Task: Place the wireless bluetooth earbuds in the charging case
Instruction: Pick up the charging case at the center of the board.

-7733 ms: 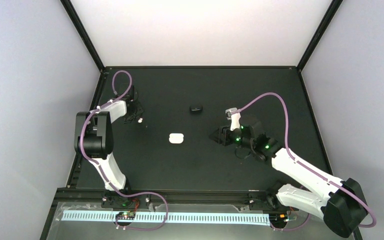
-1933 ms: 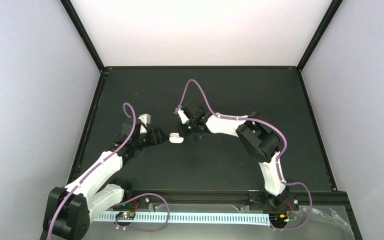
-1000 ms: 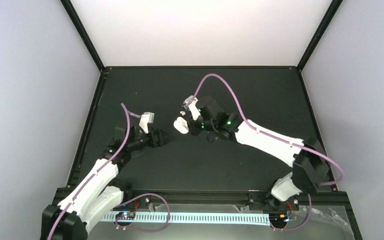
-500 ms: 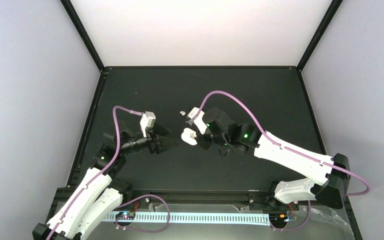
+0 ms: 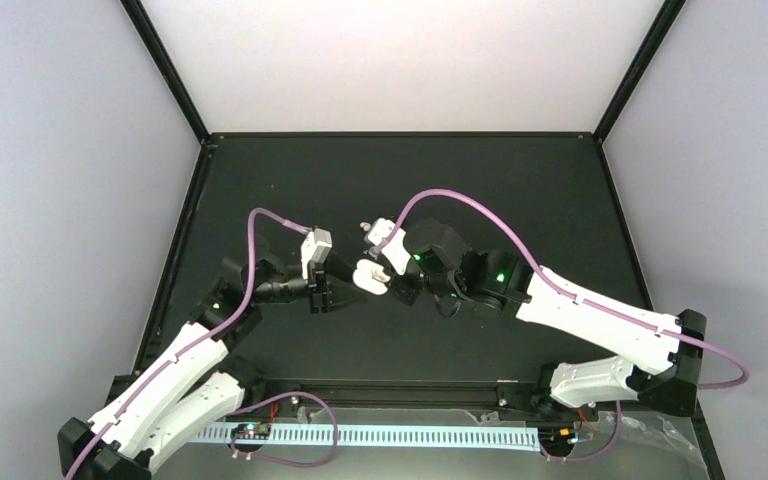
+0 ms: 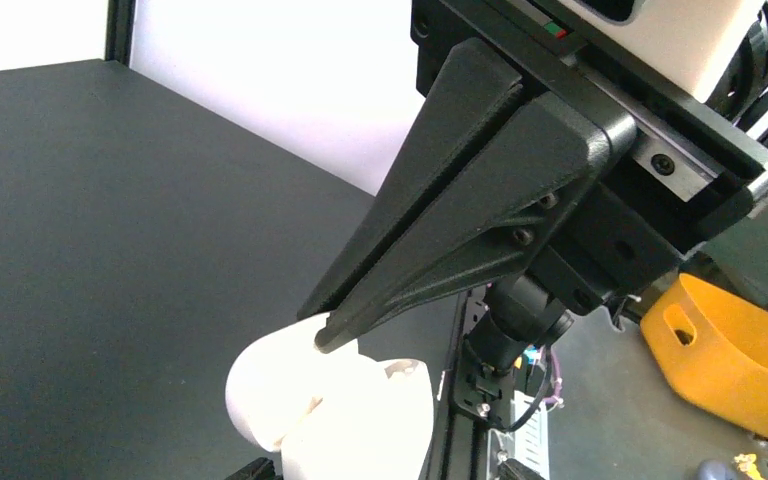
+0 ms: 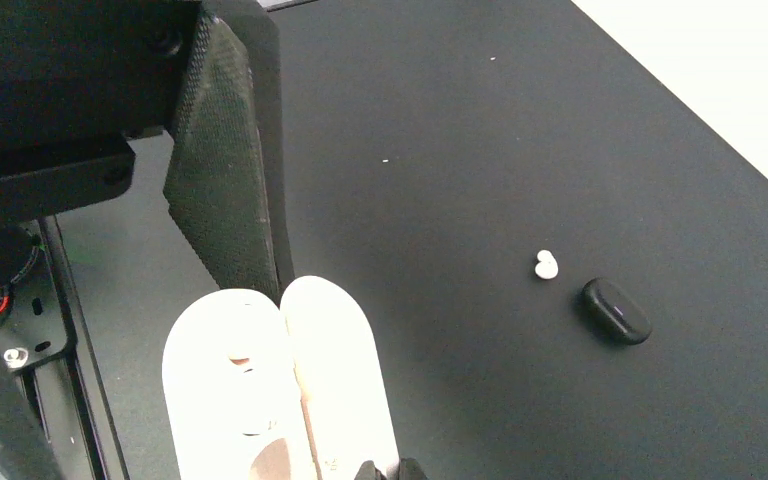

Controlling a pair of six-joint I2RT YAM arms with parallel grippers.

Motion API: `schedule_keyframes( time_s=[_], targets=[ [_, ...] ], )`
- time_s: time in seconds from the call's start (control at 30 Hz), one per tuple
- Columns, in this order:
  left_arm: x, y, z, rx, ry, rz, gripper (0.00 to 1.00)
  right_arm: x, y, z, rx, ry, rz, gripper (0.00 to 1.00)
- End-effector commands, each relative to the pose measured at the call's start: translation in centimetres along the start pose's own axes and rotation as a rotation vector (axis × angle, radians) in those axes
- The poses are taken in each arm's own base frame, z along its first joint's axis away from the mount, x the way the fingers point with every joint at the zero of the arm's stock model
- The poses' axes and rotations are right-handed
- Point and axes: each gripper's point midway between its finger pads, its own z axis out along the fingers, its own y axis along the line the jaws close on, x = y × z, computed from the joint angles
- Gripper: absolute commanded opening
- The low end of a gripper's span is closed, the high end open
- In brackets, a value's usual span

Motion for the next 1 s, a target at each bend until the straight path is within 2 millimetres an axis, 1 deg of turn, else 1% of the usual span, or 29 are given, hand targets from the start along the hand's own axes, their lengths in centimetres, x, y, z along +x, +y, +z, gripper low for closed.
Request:
schedule_keyframes(
  time_s=[0.0, 0.2, 0.4, 0.6, 0.77, 0.87, 0.97],
  targets=[
    [-1.8, -1.0, 0.2, 0.028, -0.039, 0.051, 0.56, -1.5, 0.3, -1.2, 0.000, -0.042, -0.012, 0.01],
    [-1.9, -0.7, 0.5, 0.029, -0.040, 0.034, 0.48, -2.0, 0.6, -1.4, -0.003, -0.051, -0.019, 0.01],
    [-1.7, -0.6, 0.9, 0.050, -0.031, -0.011, 0.37, -2.4, 0.7, -1.6, -0.002, -0.061, -0.025, 0.01],
    [-1.7, -0.6, 1.0, 0.062, -0.044, -0.038, 0.37, -2.3, 0.7, -1.6, 0.000, -0.060, -0.029, 0.01],
    [-1.9, -1.2, 0.9, 0.104, -0.072, -0.051, 0.38, -2.7, 0.9, -1.9, -0.014, -0.080, -0.031, 0.01],
    [-1.9, -1.6, 0.9, 0.130, -0.080, -0.054, 0.37, -3.0, 1.1, -2.3, -0.033, -0.099, -0.027, 0.01],
    [-1.8, -1.8, 0.8, 0.146, -0.079, -0.051, 0.32, -3.3, 1.2, -2.8, -0.039, -0.117, -0.024, 0.01]
  ],
)
